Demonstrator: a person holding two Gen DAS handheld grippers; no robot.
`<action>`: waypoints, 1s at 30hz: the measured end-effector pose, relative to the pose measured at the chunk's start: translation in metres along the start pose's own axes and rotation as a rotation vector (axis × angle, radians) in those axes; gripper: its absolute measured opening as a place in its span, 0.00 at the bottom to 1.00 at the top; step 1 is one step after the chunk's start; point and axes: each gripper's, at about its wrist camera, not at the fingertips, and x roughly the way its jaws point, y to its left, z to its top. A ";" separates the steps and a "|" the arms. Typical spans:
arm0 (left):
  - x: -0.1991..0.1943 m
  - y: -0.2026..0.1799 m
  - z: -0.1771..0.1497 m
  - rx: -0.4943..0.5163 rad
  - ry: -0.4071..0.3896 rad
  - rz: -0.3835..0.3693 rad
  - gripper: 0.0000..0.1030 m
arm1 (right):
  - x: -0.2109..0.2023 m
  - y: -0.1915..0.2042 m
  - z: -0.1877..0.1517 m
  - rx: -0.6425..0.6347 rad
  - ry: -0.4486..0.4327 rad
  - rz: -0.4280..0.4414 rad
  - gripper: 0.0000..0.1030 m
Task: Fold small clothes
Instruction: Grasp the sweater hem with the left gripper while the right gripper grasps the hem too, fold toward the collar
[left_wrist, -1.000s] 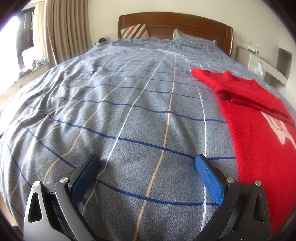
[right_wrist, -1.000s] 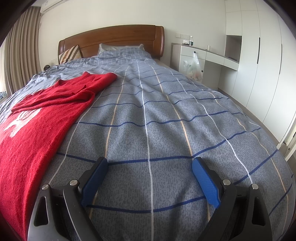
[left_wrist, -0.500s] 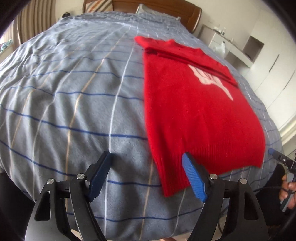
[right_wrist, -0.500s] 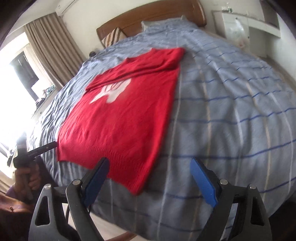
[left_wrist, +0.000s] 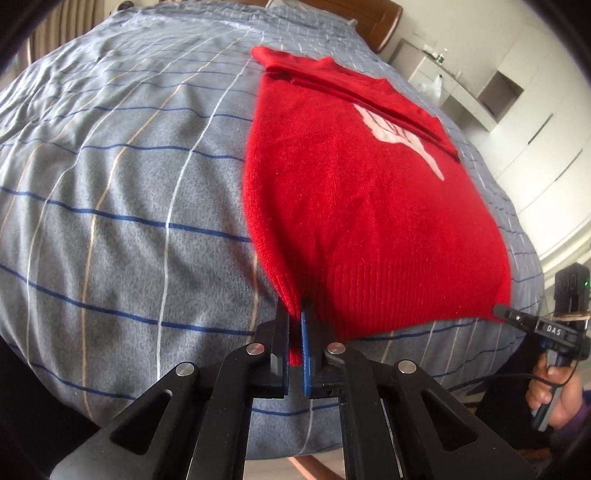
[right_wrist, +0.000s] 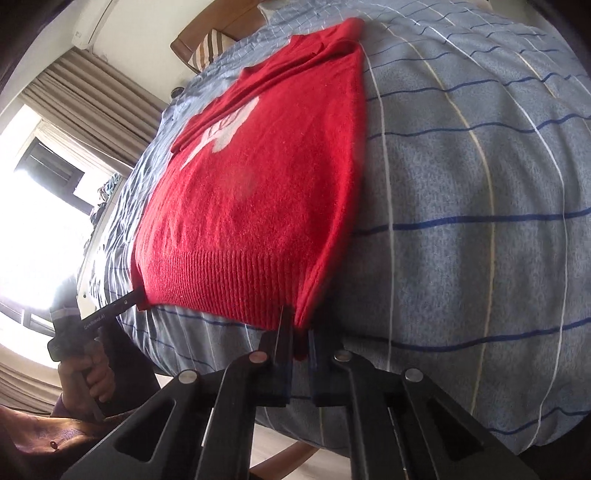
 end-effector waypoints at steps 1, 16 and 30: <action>-0.005 0.003 0.000 -0.024 -0.004 -0.022 0.02 | -0.006 0.001 -0.002 0.007 -0.017 0.012 0.06; -0.028 0.003 0.145 -0.139 -0.214 -0.243 0.02 | -0.043 0.034 0.135 -0.065 -0.358 0.127 0.06; 0.122 0.009 0.327 -0.262 -0.082 -0.087 0.02 | 0.083 -0.004 0.343 0.070 -0.275 -0.010 0.06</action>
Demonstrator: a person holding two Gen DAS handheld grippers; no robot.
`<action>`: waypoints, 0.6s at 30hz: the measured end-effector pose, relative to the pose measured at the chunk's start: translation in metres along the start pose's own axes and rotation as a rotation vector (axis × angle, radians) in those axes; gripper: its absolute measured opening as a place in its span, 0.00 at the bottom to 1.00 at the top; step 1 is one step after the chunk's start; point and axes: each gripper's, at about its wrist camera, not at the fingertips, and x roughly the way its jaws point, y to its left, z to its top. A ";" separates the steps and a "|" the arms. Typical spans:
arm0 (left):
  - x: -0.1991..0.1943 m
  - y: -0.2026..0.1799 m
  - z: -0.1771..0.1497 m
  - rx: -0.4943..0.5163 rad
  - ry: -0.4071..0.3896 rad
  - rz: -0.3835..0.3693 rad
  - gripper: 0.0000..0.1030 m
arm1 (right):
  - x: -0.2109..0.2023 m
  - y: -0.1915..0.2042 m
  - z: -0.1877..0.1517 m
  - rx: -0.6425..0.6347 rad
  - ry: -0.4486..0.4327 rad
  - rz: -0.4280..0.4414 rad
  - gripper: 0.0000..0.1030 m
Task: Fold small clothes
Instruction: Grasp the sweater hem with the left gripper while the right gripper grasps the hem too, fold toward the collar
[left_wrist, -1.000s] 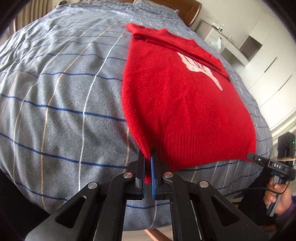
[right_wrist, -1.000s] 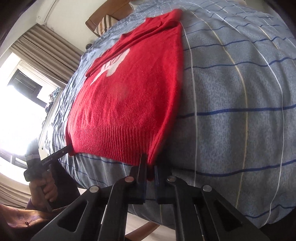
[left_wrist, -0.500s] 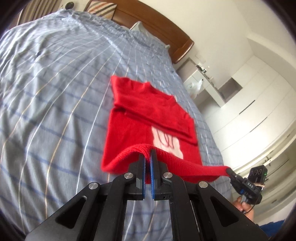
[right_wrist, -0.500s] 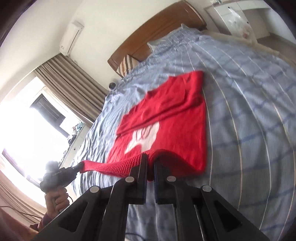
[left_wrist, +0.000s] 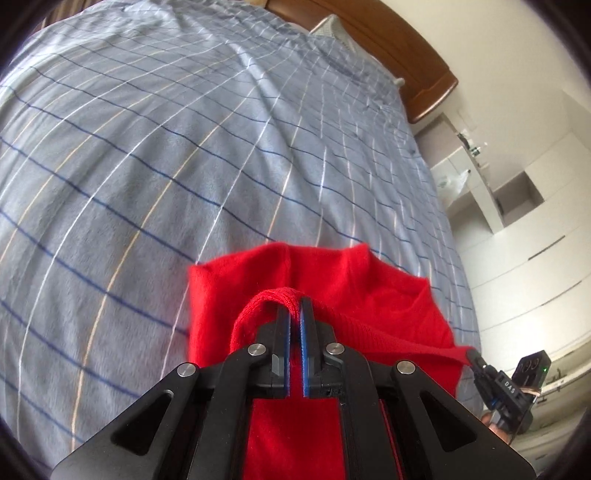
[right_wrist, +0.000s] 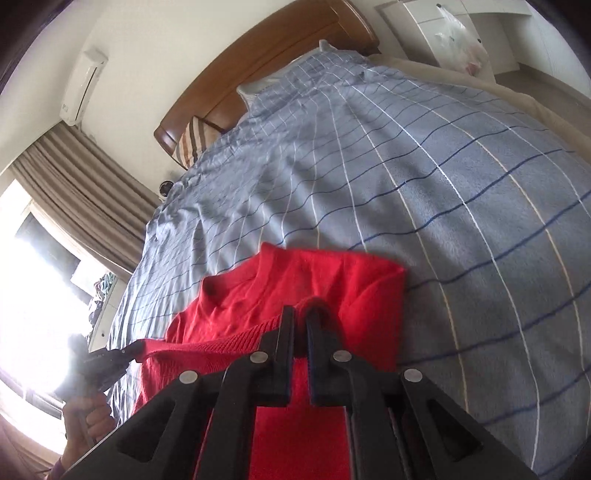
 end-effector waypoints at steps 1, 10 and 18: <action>0.007 0.001 0.003 -0.003 0.000 0.013 0.02 | 0.007 0.000 0.005 -0.001 0.002 -0.004 0.06; 0.033 0.008 0.020 -0.003 -0.013 0.076 0.30 | 0.029 -0.003 0.024 0.016 -0.055 -0.044 0.34; -0.019 0.021 0.013 0.023 -0.146 0.172 0.79 | -0.014 0.016 0.008 -0.157 -0.058 -0.077 0.39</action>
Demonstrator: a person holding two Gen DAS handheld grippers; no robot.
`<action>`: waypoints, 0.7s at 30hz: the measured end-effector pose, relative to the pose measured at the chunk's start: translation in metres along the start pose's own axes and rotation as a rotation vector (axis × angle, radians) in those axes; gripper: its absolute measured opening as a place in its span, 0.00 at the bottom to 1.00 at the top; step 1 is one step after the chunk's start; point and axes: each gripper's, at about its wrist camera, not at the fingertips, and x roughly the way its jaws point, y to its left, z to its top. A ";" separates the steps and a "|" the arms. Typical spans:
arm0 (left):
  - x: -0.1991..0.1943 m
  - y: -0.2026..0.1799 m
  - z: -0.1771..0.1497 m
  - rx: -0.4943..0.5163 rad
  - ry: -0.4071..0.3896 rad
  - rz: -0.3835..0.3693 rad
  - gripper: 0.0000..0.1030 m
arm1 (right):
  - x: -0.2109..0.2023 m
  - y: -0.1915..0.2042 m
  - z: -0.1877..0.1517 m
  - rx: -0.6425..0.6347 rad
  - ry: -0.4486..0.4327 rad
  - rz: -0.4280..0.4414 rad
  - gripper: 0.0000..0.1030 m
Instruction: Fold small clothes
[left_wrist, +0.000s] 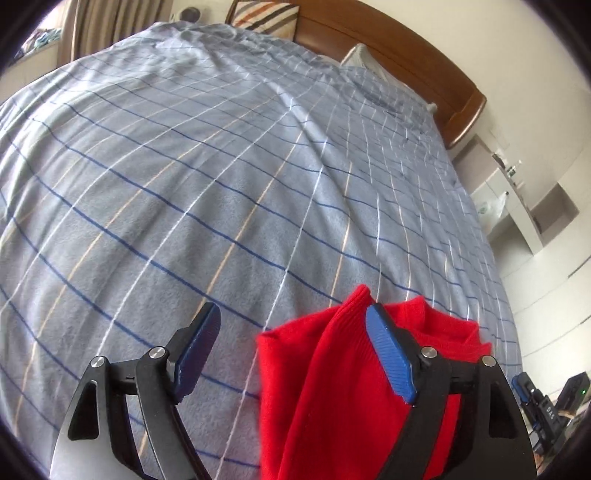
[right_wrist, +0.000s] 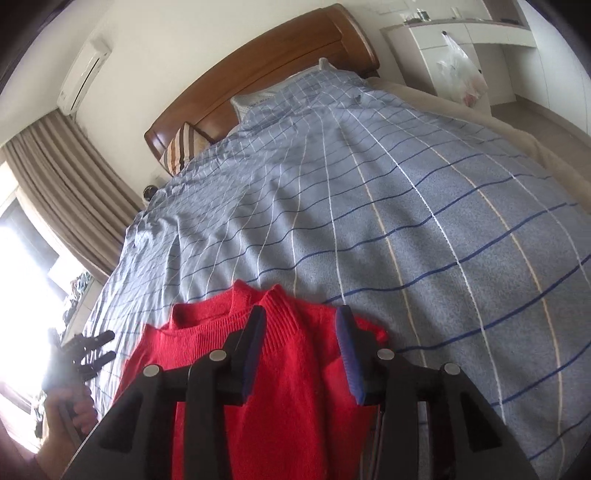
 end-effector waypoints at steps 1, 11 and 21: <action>-0.009 0.001 -0.009 0.017 -0.002 -0.002 0.80 | -0.005 0.007 -0.006 -0.040 0.013 0.015 0.39; -0.072 0.011 -0.142 0.334 0.042 0.096 0.81 | -0.044 0.024 -0.121 -0.282 0.174 -0.093 0.44; -0.095 0.030 -0.174 0.395 -0.136 0.223 0.90 | -0.110 -0.001 -0.163 -0.192 -0.019 -0.218 0.58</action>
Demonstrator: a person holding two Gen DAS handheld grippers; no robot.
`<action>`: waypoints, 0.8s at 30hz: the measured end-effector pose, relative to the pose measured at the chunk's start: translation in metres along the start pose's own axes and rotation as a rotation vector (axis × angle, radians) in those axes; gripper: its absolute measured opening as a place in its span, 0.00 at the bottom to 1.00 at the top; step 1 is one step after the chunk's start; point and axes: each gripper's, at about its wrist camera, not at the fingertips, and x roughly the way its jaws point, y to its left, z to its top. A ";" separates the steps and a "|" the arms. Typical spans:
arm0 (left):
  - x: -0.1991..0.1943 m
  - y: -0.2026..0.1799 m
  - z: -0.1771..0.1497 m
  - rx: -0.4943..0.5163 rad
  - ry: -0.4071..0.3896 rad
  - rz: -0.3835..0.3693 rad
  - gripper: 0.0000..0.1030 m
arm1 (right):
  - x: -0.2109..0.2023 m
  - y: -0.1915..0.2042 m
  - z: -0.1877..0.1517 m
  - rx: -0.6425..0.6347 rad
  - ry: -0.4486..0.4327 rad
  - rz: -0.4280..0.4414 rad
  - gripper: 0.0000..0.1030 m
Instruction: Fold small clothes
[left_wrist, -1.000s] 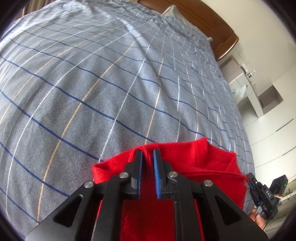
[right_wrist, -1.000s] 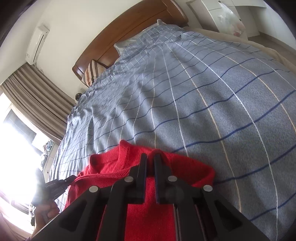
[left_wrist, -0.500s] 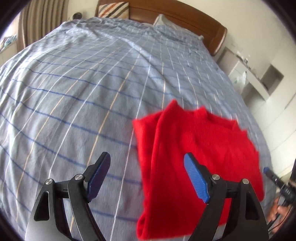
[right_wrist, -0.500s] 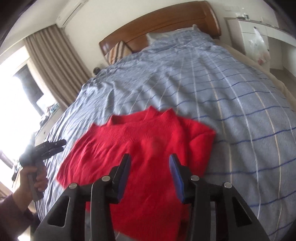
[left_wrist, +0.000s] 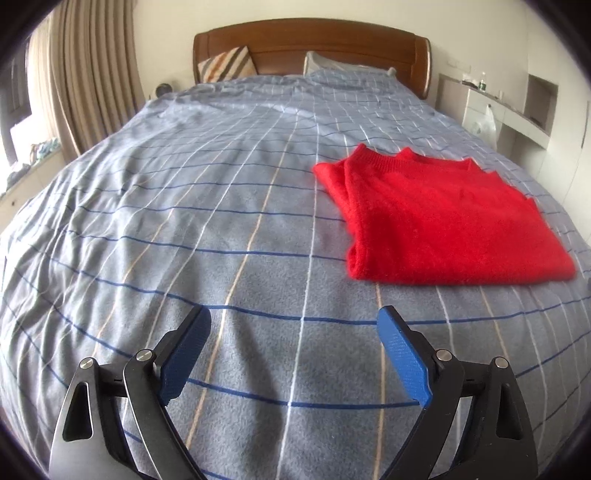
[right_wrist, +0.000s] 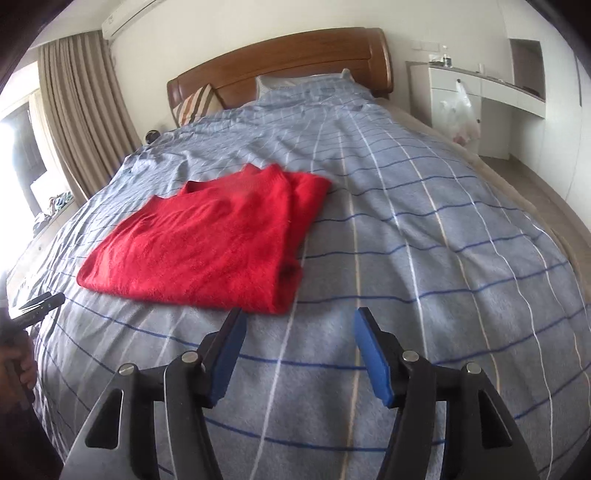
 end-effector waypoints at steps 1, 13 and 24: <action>0.008 -0.001 -0.003 0.006 0.011 0.009 0.90 | 0.004 -0.004 -0.006 0.008 0.005 -0.019 0.58; 0.020 0.005 -0.020 -0.027 0.018 -0.020 0.96 | 0.020 -0.021 -0.027 0.050 -0.010 0.013 0.65; 0.019 0.004 -0.023 -0.028 0.010 -0.022 0.97 | 0.016 -0.021 -0.031 0.049 -0.019 0.016 0.65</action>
